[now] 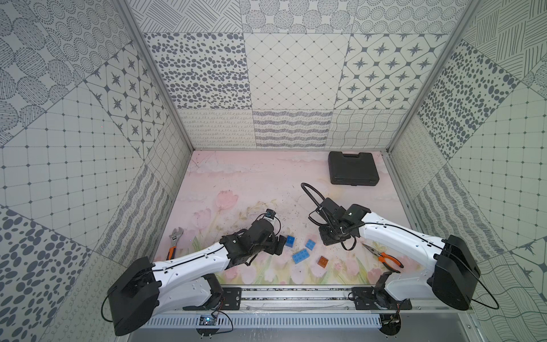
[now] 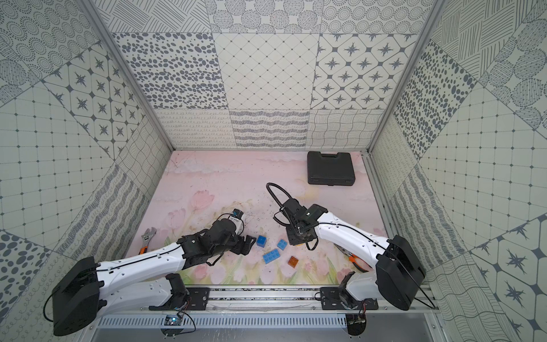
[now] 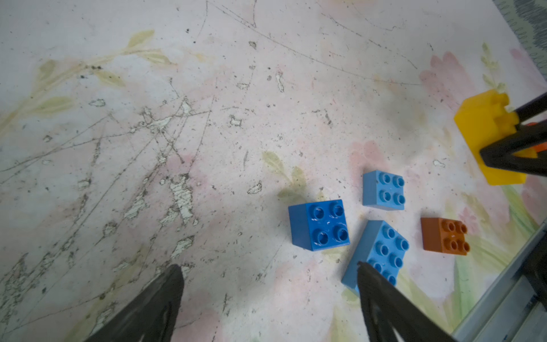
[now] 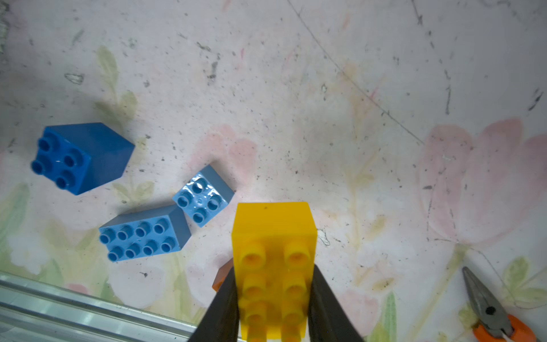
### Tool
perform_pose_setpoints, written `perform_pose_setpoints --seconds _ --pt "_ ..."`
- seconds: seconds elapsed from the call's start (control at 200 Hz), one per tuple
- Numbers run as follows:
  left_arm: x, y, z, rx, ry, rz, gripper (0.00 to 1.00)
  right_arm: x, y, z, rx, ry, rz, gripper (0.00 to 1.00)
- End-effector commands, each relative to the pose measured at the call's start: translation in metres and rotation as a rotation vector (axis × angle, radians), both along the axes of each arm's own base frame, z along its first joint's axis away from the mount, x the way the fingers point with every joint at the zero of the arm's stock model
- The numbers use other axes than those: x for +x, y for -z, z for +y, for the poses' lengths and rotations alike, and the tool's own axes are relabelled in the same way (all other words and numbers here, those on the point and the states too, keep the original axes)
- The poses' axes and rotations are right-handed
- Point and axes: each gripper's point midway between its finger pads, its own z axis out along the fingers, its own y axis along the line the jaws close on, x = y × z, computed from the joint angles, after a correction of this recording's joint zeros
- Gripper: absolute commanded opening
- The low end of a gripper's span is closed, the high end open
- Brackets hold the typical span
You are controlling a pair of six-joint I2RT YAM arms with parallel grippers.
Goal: Assemble the letter f with lego
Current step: Pick up the lego brick from the center of the board, then assemble the lego brick at the center of the board.
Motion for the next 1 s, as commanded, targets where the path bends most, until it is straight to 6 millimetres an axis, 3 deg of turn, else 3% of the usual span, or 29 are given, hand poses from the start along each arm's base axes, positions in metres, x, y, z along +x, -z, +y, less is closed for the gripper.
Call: perform_pose_setpoints --seconds 0.0,0.26,0.51,0.635,0.85,0.995 --pt "0.019 0.003 0.042 0.002 -0.223 0.032 0.93 0.001 -0.007 0.008 -0.035 -0.123 0.018 0.24" --pt "0.032 -0.004 0.090 0.024 -0.420 0.072 0.97 0.004 -0.026 0.057 0.000 -0.353 0.014 0.25" --pt "0.040 0.020 0.117 0.015 -0.553 0.201 0.97 -0.005 -0.033 0.102 -0.038 -0.590 0.023 0.29" --pt "0.042 0.028 0.129 0.015 -0.600 0.238 0.97 -0.009 -0.027 0.118 -0.073 -0.668 0.052 0.29" --pt "0.041 0.025 0.125 -0.059 -0.551 0.193 0.99 -0.008 -0.016 0.132 -0.085 -0.724 0.074 0.29" --pt "0.038 0.023 0.111 -0.135 -0.464 0.154 0.99 -0.007 -0.013 0.139 -0.063 -0.752 0.062 0.29"
